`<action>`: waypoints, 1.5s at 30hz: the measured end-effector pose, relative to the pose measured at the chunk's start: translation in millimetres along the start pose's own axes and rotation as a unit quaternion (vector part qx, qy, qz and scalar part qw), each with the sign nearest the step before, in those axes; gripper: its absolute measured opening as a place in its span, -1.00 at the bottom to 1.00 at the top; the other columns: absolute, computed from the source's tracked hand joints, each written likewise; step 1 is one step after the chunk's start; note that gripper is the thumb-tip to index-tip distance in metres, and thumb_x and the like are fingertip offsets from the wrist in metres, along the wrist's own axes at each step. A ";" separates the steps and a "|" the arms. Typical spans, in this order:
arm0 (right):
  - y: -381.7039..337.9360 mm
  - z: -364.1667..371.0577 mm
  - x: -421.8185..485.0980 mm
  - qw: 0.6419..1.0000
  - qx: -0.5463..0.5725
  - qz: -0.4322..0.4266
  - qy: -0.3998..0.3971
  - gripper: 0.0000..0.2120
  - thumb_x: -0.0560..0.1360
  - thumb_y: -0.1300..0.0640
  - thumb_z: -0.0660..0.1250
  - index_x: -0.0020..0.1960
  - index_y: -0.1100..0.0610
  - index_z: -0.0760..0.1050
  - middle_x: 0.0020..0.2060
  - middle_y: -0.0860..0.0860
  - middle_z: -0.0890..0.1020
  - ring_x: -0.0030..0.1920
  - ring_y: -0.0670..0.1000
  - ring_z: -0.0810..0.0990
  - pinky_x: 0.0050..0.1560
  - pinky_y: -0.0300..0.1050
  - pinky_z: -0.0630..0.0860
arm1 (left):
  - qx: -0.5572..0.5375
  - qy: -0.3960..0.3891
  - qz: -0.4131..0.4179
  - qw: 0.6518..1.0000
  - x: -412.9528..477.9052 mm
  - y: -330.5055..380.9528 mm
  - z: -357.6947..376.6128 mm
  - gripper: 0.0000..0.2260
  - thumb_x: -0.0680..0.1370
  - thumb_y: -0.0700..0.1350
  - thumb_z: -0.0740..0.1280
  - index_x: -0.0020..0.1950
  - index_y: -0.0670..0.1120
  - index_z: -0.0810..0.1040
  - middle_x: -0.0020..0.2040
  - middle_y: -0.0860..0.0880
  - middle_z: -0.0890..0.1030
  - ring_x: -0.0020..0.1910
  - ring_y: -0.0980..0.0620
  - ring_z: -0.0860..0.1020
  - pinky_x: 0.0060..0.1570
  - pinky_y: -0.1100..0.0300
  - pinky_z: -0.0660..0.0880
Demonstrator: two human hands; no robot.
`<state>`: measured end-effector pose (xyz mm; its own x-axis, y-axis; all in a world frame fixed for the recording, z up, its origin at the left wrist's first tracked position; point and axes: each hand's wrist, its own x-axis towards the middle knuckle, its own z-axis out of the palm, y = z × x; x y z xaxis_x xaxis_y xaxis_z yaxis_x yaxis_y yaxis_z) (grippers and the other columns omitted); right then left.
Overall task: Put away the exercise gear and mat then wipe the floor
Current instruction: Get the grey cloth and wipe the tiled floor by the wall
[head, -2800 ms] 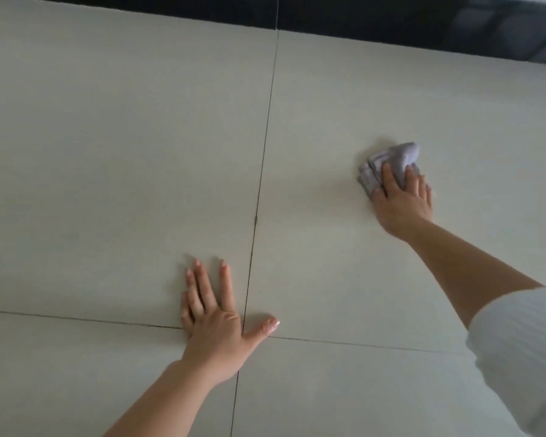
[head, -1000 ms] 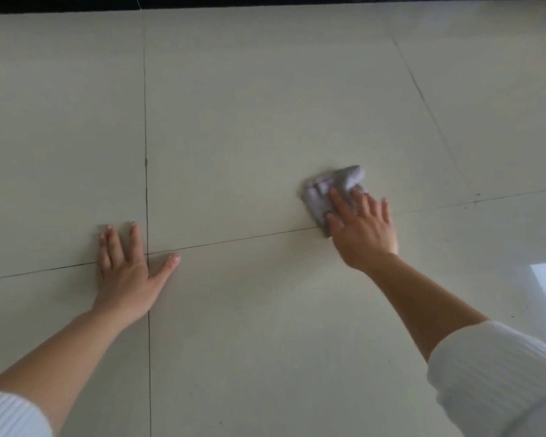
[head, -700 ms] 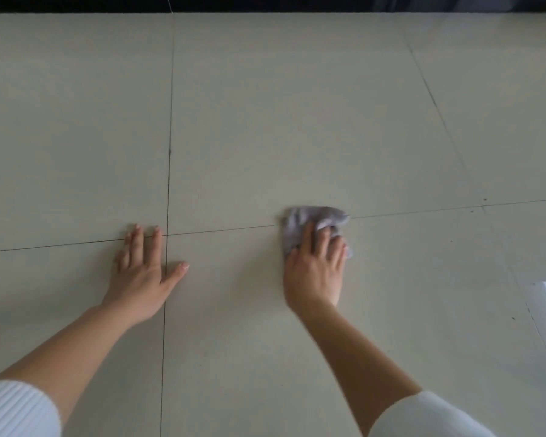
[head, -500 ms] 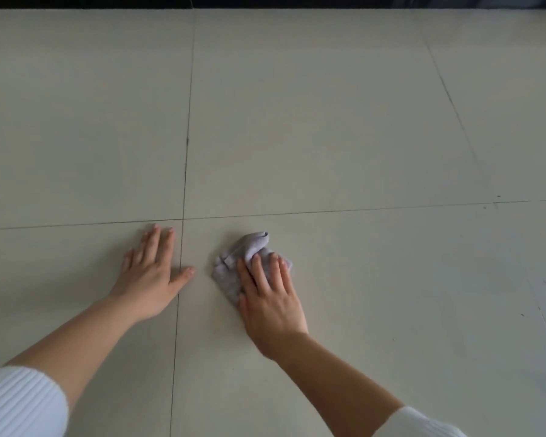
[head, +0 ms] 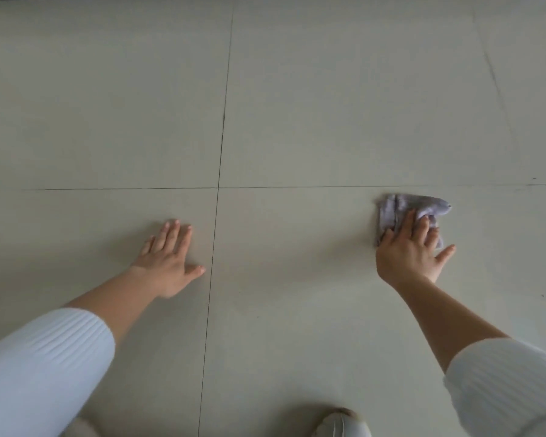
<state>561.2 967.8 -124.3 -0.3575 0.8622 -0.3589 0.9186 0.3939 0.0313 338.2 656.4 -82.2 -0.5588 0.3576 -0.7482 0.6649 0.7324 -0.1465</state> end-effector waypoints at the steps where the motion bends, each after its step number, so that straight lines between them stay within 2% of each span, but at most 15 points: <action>1: -2.9 1.7 -8.4 1.000 0.018 0.017 -0.004 -0.43 0.61 -0.04 -0.07 0.56 0.13 -0.09 0.52 0.12 0.03 0.50 0.19 0.01 0.43 0.34 -0.06 | -0.007 0.009 -0.007 1.000 2.7 -3.0 0.4 -0.25 0.56 0.29 -0.06 0.48 -0.08 -0.42 0.49 -0.14 -0.41 0.48 -0.07 -0.38 0.48 -0.01 -0.24; 4: -26.2 21.4 -44.8 0.999 0.049 0.000 0.016 -0.44 0.61 0.03 0.02 0.54 0.21 0.01 0.49 0.21 0.10 0.45 0.30 0.08 0.42 0.29 0.01 | -0.026 0.035 -0.021 0.999 14.6 -10.1 -4.2 -0.23 0.55 0.31 -0.05 0.48 -0.08 -0.42 0.48 -0.15 -0.42 0.48 -0.07 -0.37 0.47 0.01 -0.22; 8: -75.8 59.8 -116.3 0.990 0.040 -0.131 0.031 -0.43 0.51 0.04 0.04 0.42 0.34 0.31 0.33 0.36 0.37 0.32 0.42 0.29 0.40 0.27 0.17 | -0.042 0.038 -0.003 0.998 21.3 -15.7 -6.8 -0.18 0.52 0.34 -0.01 0.47 -0.06 -0.43 0.47 -0.16 -0.43 0.48 -0.07 -0.38 0.46 0.01 -0.23; 10: -106.8 68.6 -149.9 0.975 0.037 -0.219 0.015 -0.41 0.50 0.03 0.05 0.43 0.33 0.30 0.33 0.34 0.37 0.34 0.41 0.24 0.41 0.25 0.18 | -0.055 0.052 0.005 0.997 22.7 -15.3 -4.3 -0.18 0.52 0.32 0.04 0.49 -0.07 -0.40 0.49 -0.16 -0.41 0.49 -0.08 -0.36 0.46 0.00 -0.21; 14: -146.2 65.3 -162.4 0.902 -0.025 -0.431 -0.025 -0.38 0.56 0.01 0.06 0.54 0.26 0.03 0.47 0.28 0.16 0.47 0.36 0.07 0.47 0.15 -0.12 | -0.073 0.084 0.030 0.993 23.0 -22.9 4.0 -0.23 0.55 0.26 0.06 0.51 -0.06 -0.33 0.50 -0.15 -0.37 0.51 -0.08 -0.31 0.46 0.02 -0.19; 16: -147.1 64.0 -140.4 0.882 -0.054 -0.469 0.004 -0.39 0.55 -0.04 -0.06 0.52 0.24 0.13 0.46 0.23 0.25 0.46 0.30 0.18 0.48 0.17 0.01 | -0.070 0.095 0.039 0.992 24.6 -36.3 6.5 -0.24 0.56 0.24 0.06 0.52 -0.07 -0.31 0.51 -0.14 -0.36 0.51 -0.07 -0.29 0.47 0.03 -0.18; 19: -128.9 50.4 -98.2 0.922 -0.057 -0.381 0.023 -0.36 0.53 -0.10 -0.12 0.53 0.17 0.16 0.47 0.17 0.28 0.46 0.21 0.24 0.47 0.18 0.02 | -0.086 0.112 0.009 0.990 26.9 -60.3 11.1 -0.24 0.56 0.25 0.03 0.52 -0.10 -0.31 0.51 -0.14 -0.37 0.51 -0.06 -0.31 0.47 0.03 -0.19; 24: -85.7 14.5 -35.4 0.989 -0.012 -0.146 0.028 -0.38 0.61 -0.16 -0.14 0.57 0.09 -0.20 0.56 0.11 -0.07 0.55 0.12 -0.12 0.48 0.14 -0.25 | -0.136 0.114 -0.045 0.983 28.9 -93.5 27.7 -0.20 0.51 0.32 -0.03 0.52 -0.11 -0.32 0.51 -0.17 -0.36 0.50 -0.10 -0.31 0.48 -0.01 -0.17; 27: -95.3 3.1 -16.1 0.997 0.068 -0.039 0.004 -0.39 0.61 -0.15 -0.07 0.57 -0.01 -0.21 0.55 0.18 -0.12 0.53 0.20 -0.16 0.50 0.16 -0.20 | -0.150 0.117 -0.046 0.981 35.0 -101.0 36.2 -0.16 0.45 0.37 -0.10 0.50 -0.11 -0.36 0.50 -0.20 -0.37 0.49 -0.12 -0.34 0.48 -0.01 -0.22; 30: -145.4 6.7 -17.5 0.993 0.110 -0.030 -0.021 -0.44 0.62 -0.09 -0.07 0.54 -0.16 -0.24 0.53 0.21 -0.20 0.51 0.28 -0.25 0.48 0.15 -0.27 | -0.156 0.130 -0.037 0.979 41.8 -102.6 40.6 -0.11 0.38 0.40 -0.18 0.50 -0.14 -0.35 0.49 -0.24 -0.37 0.48 -0.15 -0.37 0.47 -0.01 -0.25; 35: -223.2 20.5 -58.7 0.970 0.044 -0.238 -0.030 -0.45 0.64 -0.10 -0.15 0.53 -0.12 -0.35 0.52 0.17 -0.29 0.49 0.25 -0.36 0.44 0.10 -0.38 | -0.149 0.156 -0.032 0.976 45.3 -106.1 46.0 0.01 0.25 0.48 -0.35 0.51 -0.15 -0.32 0.50 -0.27 -0.32 0.49 -0.18 -0.34 0.45 0.01 -0.25; 39: -244.8 29.6 -94.5 0.905 -0.050 -0.421 -0.028 -0.45 0.64 -0.05 -0.12 0.54 -0.08 -0.31 0.53 0.13 -0.27 0.49 0.23 -0.36 0.43 0.05 -0.40 | -0.169 0.164 -0.030 0.971 44.3 -106.5 47.0 0.10 0.15 0.55 -0.46 0.51 -0.12 -0.31 0.51 -0.24 -0.31 0.49 -0.15 -0.32 0.45 0.02 -0.23; 42: -231.9 39.7 -99.3 0.828 -0.089 -0.553 -0.006 -0.45 0.59 -0.06 -0.03 0.56 -0.02 0.01 0.54 0.13 0.10 0.53 0.26 -0.01 0.50 0.15 -0.03 | -0.179 0.170 -0.029 0.969 44.1 -109.6 47.5 -0.02 0.23 0.50 -0.34 0.52 -0.05 -0.32 0.51 -0.18 -0.34 0.50 -0.11 -0.32 0.46 0.01 -0.22; 44: -217.9 40.2 -84.5 0.821 -0.097 -0.563 0.010 -0.46 0.54 -0.10 0.02 0.49 0.01 0.24 0.46 0.09 0.32 0.47 0.20 0.24 0.46 0.13 0.22 | -0.191 0.188 -0.032 0.963 45.5 -114.7 44.7 -0.09 0.32 0.48 -0.27 0.52 -0.03 -0.30 0.52 -0.17 -0.32 0.51 -0.11 -0.28 0.46 0.01 -0.21; 45: -211.0 38.2 -75.9 0.830 -0.104 -0.548 0.013 -0.46 0.55 -0.12 0.01 0.50 0.01 0.23 0.47 0.09 0.31 0.47 0.18 0.25 0.47 0.08 0.19 | -0.203 0.197 -0.044 0.958 47.3 -118.0 42.0 -0.13 0.39 0.49 -0.22 0.53 -0.03 -0.29 0.52 -0.17 -0.32 0.51 -0.11 -0.27 0.46 0.01 -0.21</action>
<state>400.9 807.1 -139.3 -0.9649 -0.0445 -0.2588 -0.0083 0.9902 -0.1396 254.1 562.6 -127.5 -0.8003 0.4167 -0.4312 0.4043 0.9060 0.1253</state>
